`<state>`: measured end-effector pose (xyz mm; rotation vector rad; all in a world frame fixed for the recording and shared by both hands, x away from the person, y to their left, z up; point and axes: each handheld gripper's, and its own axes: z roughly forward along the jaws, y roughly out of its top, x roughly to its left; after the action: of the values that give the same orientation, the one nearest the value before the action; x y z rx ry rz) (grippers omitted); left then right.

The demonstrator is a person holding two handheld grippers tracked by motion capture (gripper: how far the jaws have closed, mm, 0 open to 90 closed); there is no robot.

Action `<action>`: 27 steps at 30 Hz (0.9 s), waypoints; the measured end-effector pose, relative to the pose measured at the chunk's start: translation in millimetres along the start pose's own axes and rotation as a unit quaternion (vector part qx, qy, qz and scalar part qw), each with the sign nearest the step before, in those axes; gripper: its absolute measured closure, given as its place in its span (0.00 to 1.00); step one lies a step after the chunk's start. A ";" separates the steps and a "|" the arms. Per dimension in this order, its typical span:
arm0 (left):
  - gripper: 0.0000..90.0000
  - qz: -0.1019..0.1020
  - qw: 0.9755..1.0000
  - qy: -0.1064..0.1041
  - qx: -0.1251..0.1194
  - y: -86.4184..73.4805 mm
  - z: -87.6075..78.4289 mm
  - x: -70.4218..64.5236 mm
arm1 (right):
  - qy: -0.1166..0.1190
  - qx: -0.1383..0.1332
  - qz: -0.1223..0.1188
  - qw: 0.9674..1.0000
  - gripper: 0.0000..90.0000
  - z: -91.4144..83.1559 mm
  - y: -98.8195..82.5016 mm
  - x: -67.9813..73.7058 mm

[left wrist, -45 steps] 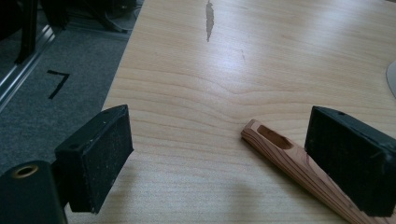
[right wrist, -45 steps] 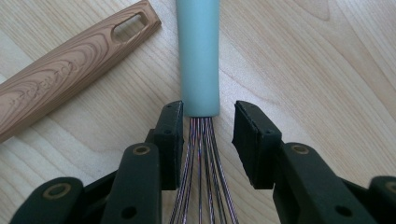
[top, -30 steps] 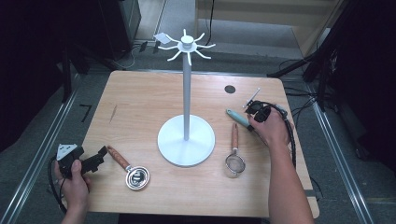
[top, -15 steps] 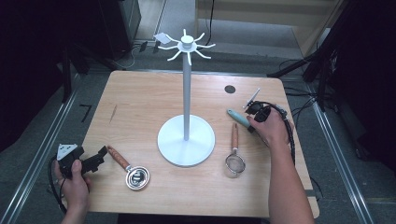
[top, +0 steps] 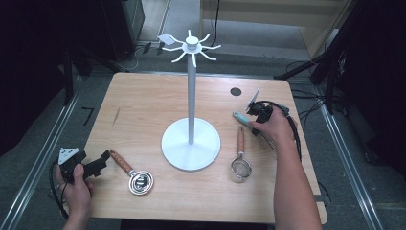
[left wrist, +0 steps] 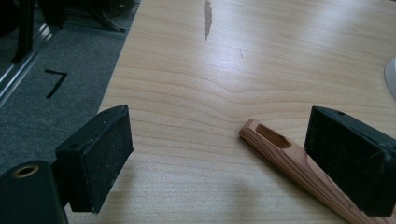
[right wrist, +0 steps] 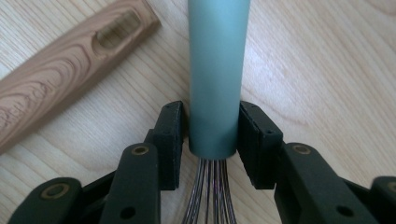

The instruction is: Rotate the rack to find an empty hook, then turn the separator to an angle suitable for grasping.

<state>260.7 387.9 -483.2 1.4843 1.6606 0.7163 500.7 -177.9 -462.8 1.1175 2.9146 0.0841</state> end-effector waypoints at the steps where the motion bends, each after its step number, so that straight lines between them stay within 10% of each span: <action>1: 0.09 0.000 1.000 0.000 0.000 0.0 0.0 0.1 | 0.000 0.000 0.000 1.000 0.71 0.0 1.1 0.8; 27: 0.09 0.000 1.000 -0.001 0.005 -0.5 -0.7 0.4 | -0.005 0.019 0.047 0.999 0.79 -0.7 6.5 2.6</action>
<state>259.9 388.2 -483.3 1.4907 1.6649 0.7085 503.1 -171.4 -461.7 1.2564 2.8649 0.0248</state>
